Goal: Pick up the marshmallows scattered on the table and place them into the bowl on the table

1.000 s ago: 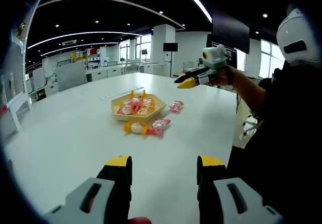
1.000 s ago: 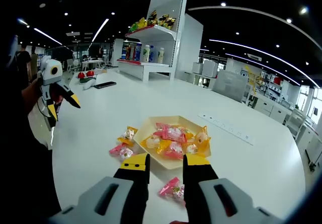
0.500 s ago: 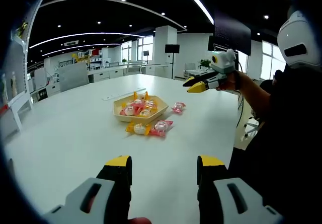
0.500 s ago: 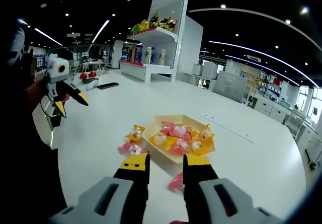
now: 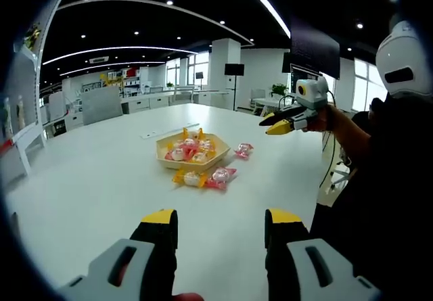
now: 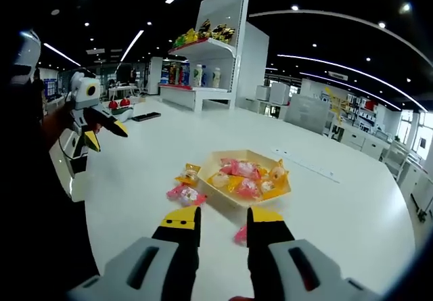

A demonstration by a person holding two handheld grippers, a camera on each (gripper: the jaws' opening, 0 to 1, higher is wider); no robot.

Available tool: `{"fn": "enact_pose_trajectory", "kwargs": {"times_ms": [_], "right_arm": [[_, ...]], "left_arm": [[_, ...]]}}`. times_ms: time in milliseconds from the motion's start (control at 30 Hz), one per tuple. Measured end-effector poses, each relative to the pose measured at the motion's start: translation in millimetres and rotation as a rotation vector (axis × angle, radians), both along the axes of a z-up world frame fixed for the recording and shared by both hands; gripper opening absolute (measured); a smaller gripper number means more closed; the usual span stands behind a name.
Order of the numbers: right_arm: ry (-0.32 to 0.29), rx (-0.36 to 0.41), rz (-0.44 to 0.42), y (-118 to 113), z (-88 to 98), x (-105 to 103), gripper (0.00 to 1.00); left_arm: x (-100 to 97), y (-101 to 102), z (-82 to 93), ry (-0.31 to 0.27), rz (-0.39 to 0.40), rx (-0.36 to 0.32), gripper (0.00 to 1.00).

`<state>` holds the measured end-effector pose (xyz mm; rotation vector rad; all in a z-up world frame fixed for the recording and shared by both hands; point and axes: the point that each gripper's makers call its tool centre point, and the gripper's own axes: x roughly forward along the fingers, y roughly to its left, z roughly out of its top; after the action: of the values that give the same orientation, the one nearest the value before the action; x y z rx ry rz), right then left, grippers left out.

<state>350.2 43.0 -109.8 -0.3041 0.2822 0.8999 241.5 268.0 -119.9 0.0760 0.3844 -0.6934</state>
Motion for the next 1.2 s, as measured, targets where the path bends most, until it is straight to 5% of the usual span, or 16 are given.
{"fn": "enact_pose_trajectory", "kwargs": {"times_ms": [733, 1200], "right_arm": [[0.065, -0.024, 0.014, -8.4, -38.4, -25.1, 0.3], [0.058, -0.043, -0.005, -19.1, -43.3, -30.0, 0.3]], "left_arm": [[9.9, 8.4, -1.0, -0.007, 0.034, -0.004, 0.54], [33.7, 11.6, -10.5, 0.032, 0.093, -0.085, 0.5]]}}
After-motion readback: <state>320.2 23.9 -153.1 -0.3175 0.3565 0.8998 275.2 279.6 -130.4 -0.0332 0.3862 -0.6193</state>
